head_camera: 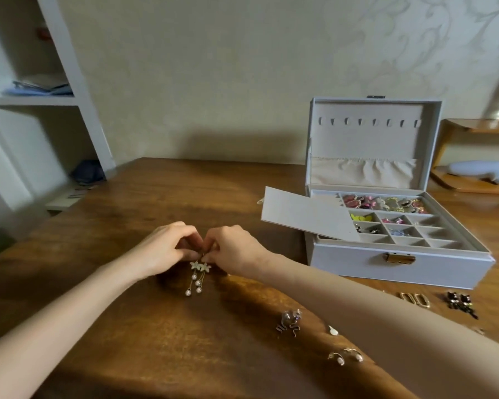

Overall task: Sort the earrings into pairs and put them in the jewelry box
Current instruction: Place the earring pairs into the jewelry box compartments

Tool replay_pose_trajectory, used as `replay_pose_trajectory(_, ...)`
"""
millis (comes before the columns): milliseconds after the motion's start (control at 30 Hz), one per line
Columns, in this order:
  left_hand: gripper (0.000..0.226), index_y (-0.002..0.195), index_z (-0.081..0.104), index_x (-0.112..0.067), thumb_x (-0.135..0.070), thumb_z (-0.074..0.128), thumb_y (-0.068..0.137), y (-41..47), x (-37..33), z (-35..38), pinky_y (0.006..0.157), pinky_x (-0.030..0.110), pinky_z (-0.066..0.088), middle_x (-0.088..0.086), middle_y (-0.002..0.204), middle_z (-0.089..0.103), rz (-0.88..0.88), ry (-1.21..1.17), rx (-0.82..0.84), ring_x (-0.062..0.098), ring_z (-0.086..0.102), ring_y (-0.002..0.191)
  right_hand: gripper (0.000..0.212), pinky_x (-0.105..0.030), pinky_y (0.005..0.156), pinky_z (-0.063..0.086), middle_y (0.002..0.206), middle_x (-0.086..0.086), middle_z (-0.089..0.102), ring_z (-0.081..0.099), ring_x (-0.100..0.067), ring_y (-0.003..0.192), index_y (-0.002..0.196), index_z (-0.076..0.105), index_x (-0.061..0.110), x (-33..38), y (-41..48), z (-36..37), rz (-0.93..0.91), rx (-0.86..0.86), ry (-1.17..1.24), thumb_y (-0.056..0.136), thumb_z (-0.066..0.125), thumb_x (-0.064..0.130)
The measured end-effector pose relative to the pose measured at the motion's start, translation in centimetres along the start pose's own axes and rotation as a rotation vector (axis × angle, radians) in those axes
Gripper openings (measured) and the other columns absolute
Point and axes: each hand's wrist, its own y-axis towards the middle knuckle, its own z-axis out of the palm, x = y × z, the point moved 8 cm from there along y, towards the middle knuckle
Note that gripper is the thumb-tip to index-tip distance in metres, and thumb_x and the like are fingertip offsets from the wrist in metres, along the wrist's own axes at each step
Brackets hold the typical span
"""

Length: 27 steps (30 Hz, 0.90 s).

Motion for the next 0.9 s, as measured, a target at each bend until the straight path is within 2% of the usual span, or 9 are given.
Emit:
replay_pose_trajectory(133, 0.009, 0.082, 0.063, -0.024, -0.017, 0.069, 0.081, 0.3, 0.0, 0.3, 0.075, 0.026, 0.044, -0.01, 0.091, 0.053, 0.013, 0.024, -0.026, 0.004, 0.053, 0.084, 0.01, -0.033, 0.072, 0.049, 0.09, -0.007, 0.063, 0.058, -0.023, 0.083, 0.093, 0.063, 0.012, -0.2, 0.0, -0.1, -0.02, -0.027, 0.02, 0.085, 0.066, 0.018)
replay_pose_trajectory(233, 0.015, 0.074, 0.057, -0.026, -0.02, 0.068, 0.082, 0.3, 0.1, 0.4, 0.071, 0.023, 0.038, -0.01, 0.088, 0.051, 0.015, 0.042, -0.023, 0.007, 0.051, 0.084, 0.007, -0.032, 0.067, 0.048, 0.083, -0.003, 0.06, 0.056, -0.019, 0.074, 0.089, 0.064, 0.011, -0.3, -0.4, -0.4, -0.034, -0.033, 0.06, 0.085, 0.066, 0.016)
replay_pose_trajectory(400, 0.015, 0.077, 0.055, -0.028, -0.019, 0.063, 0.085, -0.6, -0.8, -0.9, 0.069, 0.021, 0.041, -0.011, 0.087, 0.056, 0.025, 0.007, -0.047, 0.005, 0.054, 0.084, 0.008, -0.034, 0.069, 0.054, 0.085, -0.007, 0.065, 0.061, -0.019, 0.072, 0.088, 0.063, 0.01, 0.1, -1.9, -1.3, -0.081, -0.046, 0.125, 0.087, 0.064, 0.017)
replay_pose_trajectory(467, 0.015, 0.08, 0.055, -0.028, -0.016, 0.06, 0.088, -1.5, -1.8, -1.7, 0.063, 0.015, 0.038, -0.012, 0.084, 0.058, 0.045, -0.019, -0.063, -0.001, 0.055, 0.077, 0.008, -0.028, 0.065, 0.054, 0.086, -0.006, 0.065, 0.061, -0.015, 0.071, 0.09, 0.063, 0.011, 0.4, -3.0, -2.0, -0.109, -0.059, 0.146, 0.089, 0.062, 0.019)
replay_pose_trajectory(567, 0.013, 0.083, 0.054, -0.027, -0.016, 0.057, 0.089, -2.8, -4.2, -2.7, 0.057, 0.011, 0.038, -0.013, 0.083, 0.059, 0.089, -0.069, -0.076, -0.009, 0.056, 0.072, 0.006, -0.01, 0.053, 0.041, 0.079, 0.003, 0.061, 0.054, -0.001, 0.059, 0.091, 0.062, 0.013, 0.8, -5.0, -3.6, -0.15, -0.086, 0.173, 0.09, 0.06, 0.02)
replay_pose_trajectory(600, 0.011, 0.083, 0.055, -0.026, -0.016, 0.057, 0.088, -3.2, -5.3, -3.1, 0.056, 0.01, 0.038, -0.013, 0.083, 0.06, 0.114, -0.084, -0.083, -0.012, 0.055, 0.071, 0.006, -0.009, 0.05, 0.041, 0.075, 0.006, 0.059, 0.053, 0.0, 0.055, 0.09, 0.062, 0.014, 0.9, -5.7, -4.4, -0.162, -0.099, 0.179, 0.09, 0.06, 0.02)
replay_pose_trajectory(733, 0.007, 0.082, 0.056, -0.022, -0.018, 0.059, 0.086, -4.4, -9.9, -4.1, 0.057, 0.003, 0.037, -0.011, 0.075, 0.057, 0.235, -0.141, -0.135, -0.017, 0.05, 0.063, 0.007, -0.017, 0.047, 0.047, 0.071, -0.001, 0.064, 0.055, -0.005, 0.048, 0.085, 0.065, 0.013, 0.7, -8.3, -8.0, -0.175, -0.18, 0.226, 0.087, 0.064, 0.02)
replay_pose_trajectory(900, 0.008, 0.081, 0.054, -0.026, -0.021, 0.06, 0.084, -3.8, -14.4, -4.2, 0.064, 0.004, 0.04, -0.012, 0.076, 0.058, 0.365, -0.196, -0.175, -0.009, 0.054, 0.075, 0.009, -0.015, 0.044, 0.042, 0.069, 0.002, 0.066, 0.058, -0.006, 0.046, 0.084, 0.065, 0.012, -1.4, -11.6, -12.6, -0.128, -0.261, 0.269, 0.086, 0.064, 0.02)
